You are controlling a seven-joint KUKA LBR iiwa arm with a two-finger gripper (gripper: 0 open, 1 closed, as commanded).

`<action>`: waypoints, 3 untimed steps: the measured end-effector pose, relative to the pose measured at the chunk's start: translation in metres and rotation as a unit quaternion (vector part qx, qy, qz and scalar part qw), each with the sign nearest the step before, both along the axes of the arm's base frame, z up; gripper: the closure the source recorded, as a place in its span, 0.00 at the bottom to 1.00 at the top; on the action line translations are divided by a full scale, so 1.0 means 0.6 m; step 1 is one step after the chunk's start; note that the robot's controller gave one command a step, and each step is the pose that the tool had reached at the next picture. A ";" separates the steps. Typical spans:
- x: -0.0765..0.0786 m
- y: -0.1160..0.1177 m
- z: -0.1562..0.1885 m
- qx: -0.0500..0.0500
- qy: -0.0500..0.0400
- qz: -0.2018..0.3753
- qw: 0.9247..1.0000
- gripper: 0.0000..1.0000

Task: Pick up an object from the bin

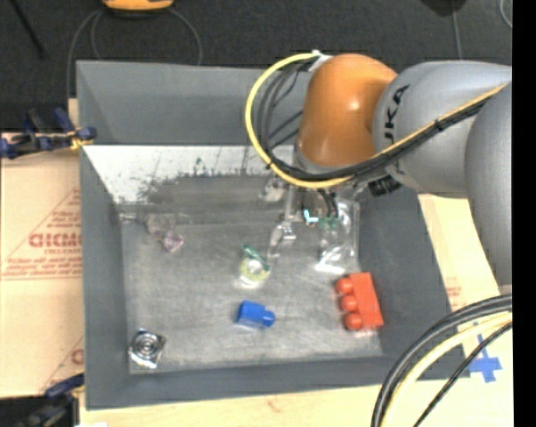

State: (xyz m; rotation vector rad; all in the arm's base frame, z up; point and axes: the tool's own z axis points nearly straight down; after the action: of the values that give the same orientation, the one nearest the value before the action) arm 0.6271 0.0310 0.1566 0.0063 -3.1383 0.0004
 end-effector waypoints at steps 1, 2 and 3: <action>-0.110 0.087 -0.023 0.001 -0.001 -0.129 0.992 0.00; -0.257 0.118 -0.047 0.000 -0.001 0.055 0.999 0.00; -0.224 0.031 -0.108 -0.001 -0.001 0.138 0.990 0.00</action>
Offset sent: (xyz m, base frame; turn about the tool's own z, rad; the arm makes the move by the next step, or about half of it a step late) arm -0.0654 0.0499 -0.0133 0.2649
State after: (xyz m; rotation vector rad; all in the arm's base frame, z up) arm 0.4926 0.0497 0.0921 0.4398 -3.1098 0.0052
